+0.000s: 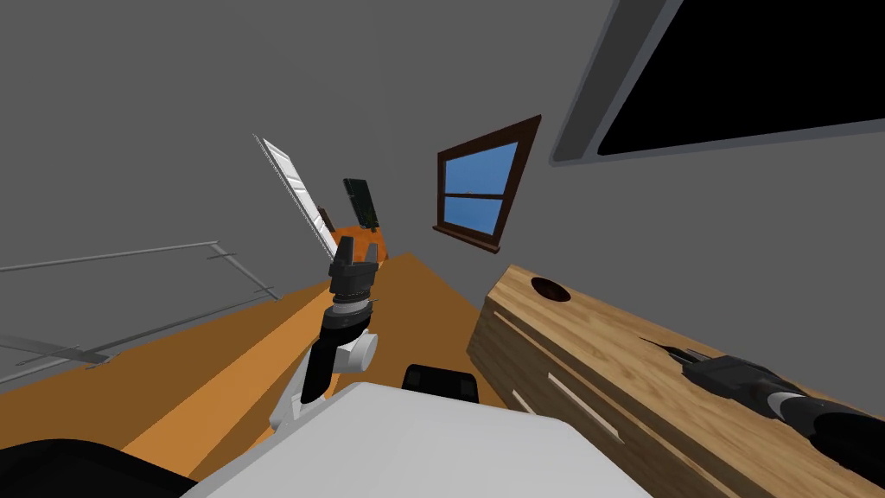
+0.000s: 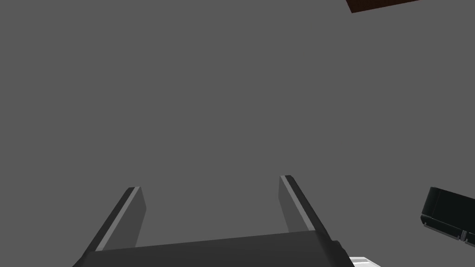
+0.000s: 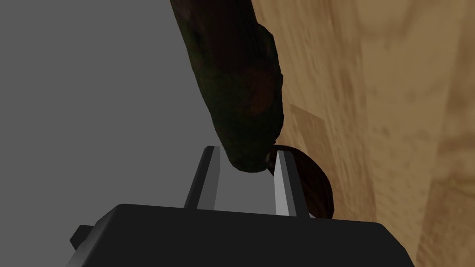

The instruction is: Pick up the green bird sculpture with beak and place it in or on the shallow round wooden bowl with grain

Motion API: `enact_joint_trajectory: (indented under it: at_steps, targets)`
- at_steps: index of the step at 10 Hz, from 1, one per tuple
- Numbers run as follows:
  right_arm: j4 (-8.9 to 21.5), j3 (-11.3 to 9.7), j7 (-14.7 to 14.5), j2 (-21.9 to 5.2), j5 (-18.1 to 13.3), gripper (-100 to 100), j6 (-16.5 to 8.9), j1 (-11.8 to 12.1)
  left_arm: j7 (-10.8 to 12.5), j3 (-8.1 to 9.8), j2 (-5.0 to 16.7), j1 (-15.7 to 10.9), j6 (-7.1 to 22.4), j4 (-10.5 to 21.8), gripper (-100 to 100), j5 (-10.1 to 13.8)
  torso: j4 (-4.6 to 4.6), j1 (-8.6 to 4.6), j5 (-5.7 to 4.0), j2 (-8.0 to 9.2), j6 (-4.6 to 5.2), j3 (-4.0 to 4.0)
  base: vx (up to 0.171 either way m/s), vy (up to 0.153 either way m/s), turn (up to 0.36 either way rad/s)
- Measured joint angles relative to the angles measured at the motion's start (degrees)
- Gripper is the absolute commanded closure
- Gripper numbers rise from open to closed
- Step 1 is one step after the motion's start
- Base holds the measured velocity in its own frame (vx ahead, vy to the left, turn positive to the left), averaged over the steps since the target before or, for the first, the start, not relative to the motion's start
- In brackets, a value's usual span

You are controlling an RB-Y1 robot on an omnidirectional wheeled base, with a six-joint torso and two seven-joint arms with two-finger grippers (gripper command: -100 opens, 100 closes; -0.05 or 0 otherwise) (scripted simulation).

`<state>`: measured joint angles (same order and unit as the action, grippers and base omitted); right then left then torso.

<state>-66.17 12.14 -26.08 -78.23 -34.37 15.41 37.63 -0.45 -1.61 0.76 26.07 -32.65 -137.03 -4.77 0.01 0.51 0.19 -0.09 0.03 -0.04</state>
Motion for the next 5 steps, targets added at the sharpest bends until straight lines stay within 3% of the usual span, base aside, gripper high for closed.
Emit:
enact_joint_trajectory:
  at_steps: [2,5]
  targets:
    - [0.46,1.92,-0.47,-1.07,0.82,100,0.63,2.67,0.00,0.00,0.00,0.00,0.00,0.00,0,0.00,0.00,0.19,0.05,0.03,-0.01,0.02,0.064,0.147,-0.011]
    - [0.73,1.66,0.00,-2.75,1.75,100,1.26,3.45,0.00,0.00,0.00,0.01,0.00,0.00,0,0.00,-0.08,0.22,0.08,-0.39,-0.19,-0.23,0.143,0.109,0.017]
